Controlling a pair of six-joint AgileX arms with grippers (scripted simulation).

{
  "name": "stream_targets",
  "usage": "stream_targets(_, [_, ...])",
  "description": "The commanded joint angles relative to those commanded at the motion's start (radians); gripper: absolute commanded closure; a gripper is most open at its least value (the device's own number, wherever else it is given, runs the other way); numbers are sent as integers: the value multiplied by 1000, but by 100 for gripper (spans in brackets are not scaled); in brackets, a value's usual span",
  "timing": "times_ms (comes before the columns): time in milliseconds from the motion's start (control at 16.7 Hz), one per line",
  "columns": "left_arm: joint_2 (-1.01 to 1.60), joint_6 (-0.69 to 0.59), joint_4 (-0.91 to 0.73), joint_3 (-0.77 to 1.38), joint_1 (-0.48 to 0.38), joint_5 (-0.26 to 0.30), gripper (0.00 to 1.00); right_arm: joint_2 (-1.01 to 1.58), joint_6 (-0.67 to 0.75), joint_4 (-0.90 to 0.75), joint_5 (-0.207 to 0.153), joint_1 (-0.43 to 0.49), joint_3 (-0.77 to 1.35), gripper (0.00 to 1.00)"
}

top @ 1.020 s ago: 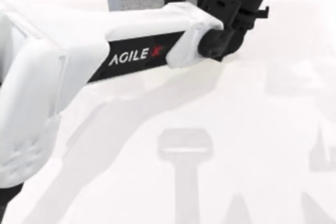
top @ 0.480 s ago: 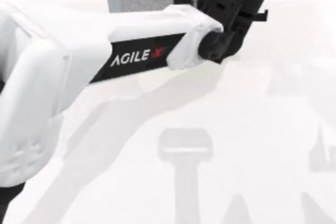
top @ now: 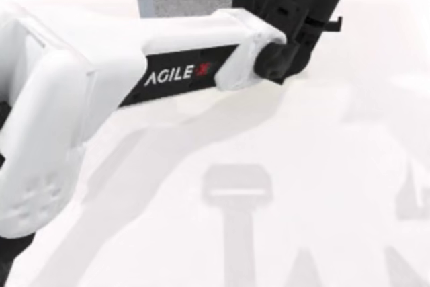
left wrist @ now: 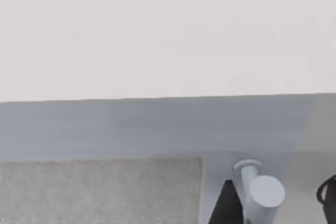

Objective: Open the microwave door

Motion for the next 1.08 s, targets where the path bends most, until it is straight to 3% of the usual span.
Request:
stream_targets(60, [0,0,0,0,0,0,100,0,0,0,0,0,0,0])
stream_targets(120, [-22,2,-10,-47,-56,-1,100,0,0,0,0,0,0,0])
stream_targets(480, [58,-38,-170,114,-49,39,100,0,0,0,0,0,0,0])
stream_targets(1080, [336,-205,-1021,882,8,240,100,0,0,0,0,0,0,0])
